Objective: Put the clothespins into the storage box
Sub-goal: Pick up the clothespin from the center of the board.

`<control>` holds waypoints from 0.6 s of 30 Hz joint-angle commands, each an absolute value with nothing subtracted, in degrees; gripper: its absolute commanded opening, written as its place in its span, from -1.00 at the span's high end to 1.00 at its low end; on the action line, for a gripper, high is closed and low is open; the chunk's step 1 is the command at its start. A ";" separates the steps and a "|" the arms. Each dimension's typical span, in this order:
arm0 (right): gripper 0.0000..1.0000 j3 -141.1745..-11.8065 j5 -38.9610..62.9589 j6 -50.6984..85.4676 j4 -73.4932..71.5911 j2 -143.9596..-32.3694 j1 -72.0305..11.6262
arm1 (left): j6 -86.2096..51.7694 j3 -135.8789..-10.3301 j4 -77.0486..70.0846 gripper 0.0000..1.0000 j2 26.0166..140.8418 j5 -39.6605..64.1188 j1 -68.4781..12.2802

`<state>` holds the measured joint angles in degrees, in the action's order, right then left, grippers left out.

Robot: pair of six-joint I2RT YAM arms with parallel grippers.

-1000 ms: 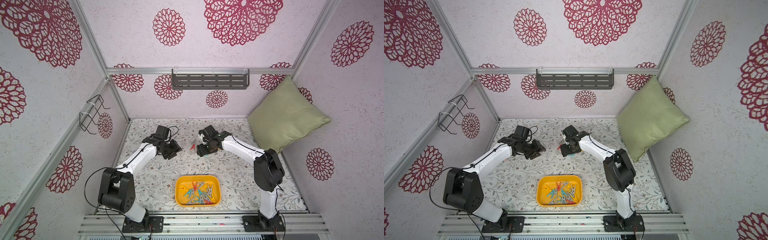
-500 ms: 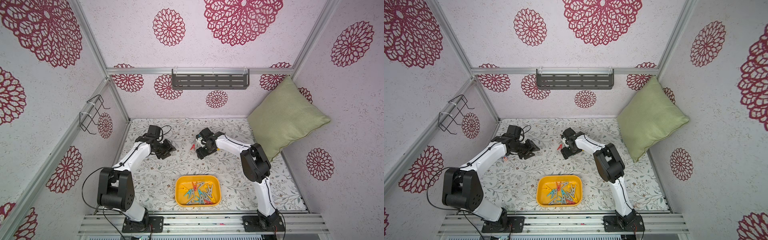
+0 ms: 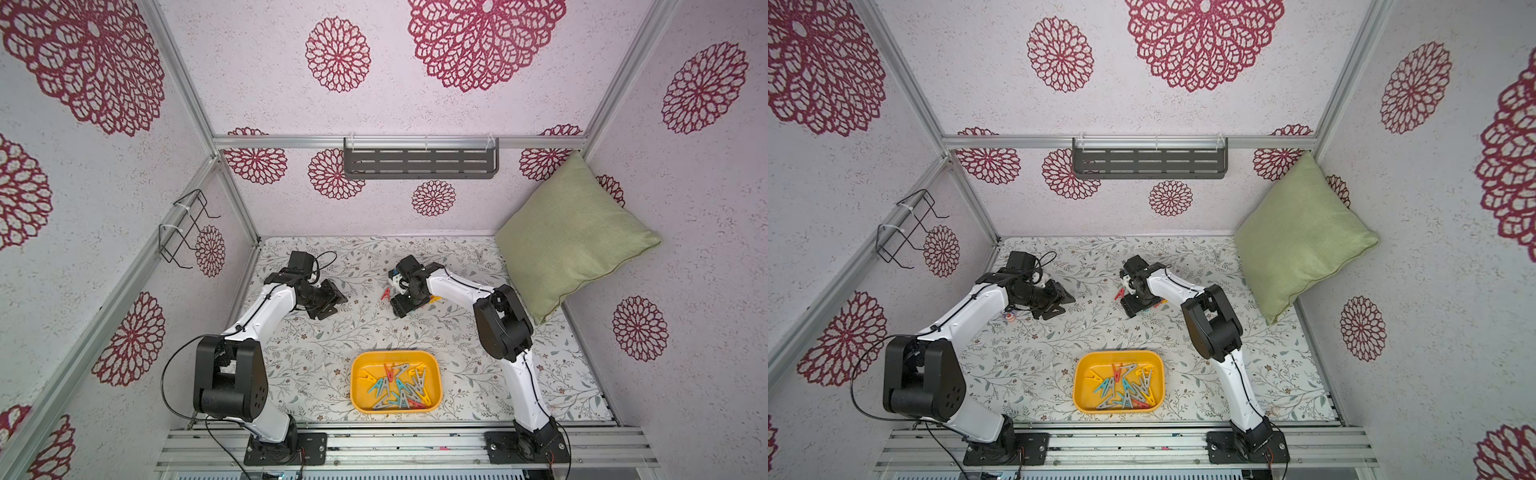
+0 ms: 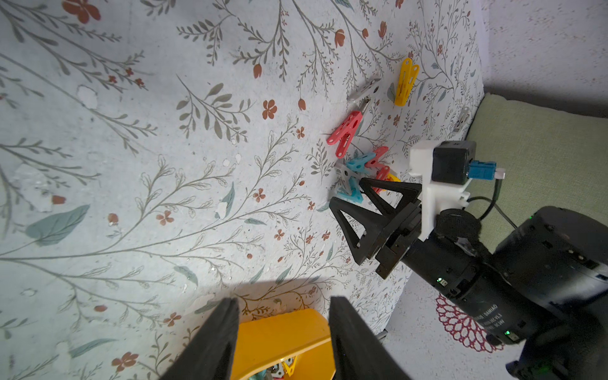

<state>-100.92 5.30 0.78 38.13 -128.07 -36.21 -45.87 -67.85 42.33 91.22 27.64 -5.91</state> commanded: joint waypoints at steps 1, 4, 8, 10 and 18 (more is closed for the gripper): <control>-0.52 -96.94 9.20 2.16 39.34 -124.63 -36.64 | -45.07 -66.65 42.05 -0.02 90.41 28.21 -5.19; -0.52 -93.81 9.23 2.89 38.10 -122.67 -37.33 | -45.94 -65.39 40.77 -0.02 89.46 28.39 -5.19; -0.51 -90.95 8.90 3.70 36.94 -120.75 -38.19 | -46.83 -63.20 39.91 -0.02 87.49 28.26 -5.19; -0.44 -90.17 8.29 4.39 36.47 -120.25 -38.49 | -47.30 -61.86 39.58 -0.02 86.17 28.08 -5.19; -0.04 -91.91 5.32 7.30 37.16 -122.61 -38.58 | -49.37 -57.37 38.41 -0.03 81.35 27.47 -5.27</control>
